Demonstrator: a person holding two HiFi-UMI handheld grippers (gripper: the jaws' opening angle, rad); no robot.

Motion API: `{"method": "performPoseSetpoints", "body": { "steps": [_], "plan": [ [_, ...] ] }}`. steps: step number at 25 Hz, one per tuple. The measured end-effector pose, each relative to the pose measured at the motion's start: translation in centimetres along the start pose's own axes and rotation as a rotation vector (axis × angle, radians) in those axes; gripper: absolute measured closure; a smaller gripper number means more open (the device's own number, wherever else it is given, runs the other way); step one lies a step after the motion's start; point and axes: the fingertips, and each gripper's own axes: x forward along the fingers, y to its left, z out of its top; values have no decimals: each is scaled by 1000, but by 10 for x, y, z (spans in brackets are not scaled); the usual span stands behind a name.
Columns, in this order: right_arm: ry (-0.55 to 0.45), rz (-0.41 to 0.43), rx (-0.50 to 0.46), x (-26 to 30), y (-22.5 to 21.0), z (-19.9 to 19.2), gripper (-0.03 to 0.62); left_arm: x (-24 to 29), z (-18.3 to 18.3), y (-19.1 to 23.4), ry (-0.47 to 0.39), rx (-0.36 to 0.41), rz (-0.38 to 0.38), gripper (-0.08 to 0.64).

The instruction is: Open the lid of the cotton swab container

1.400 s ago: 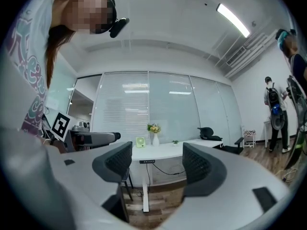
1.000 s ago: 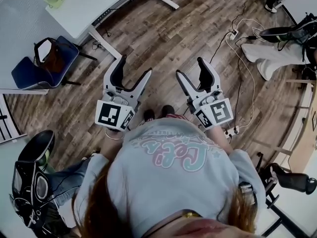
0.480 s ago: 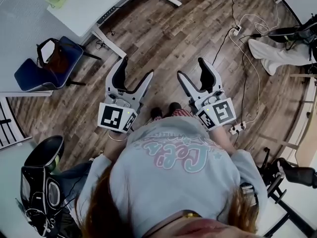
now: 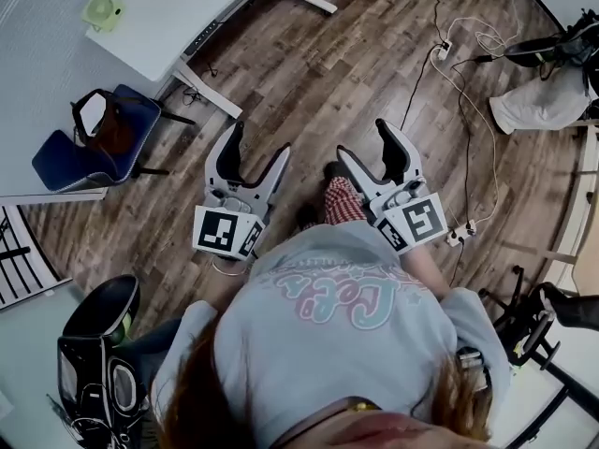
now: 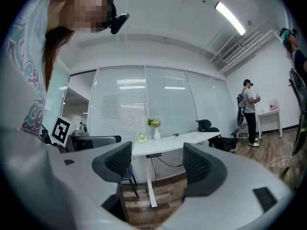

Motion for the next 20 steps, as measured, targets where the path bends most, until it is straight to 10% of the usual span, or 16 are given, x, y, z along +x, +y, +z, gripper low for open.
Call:
{"method": "performPoseSetpoints", "body": {
  "steps": [6,20],
  "plan": [
    [-23,-21,23,0,-14,3,272,15,-1,-23,12,33,-98,241],
    [-18,47,16,63,-76,9,272,88,4,12,14,48,-39,241]
  ]
}}
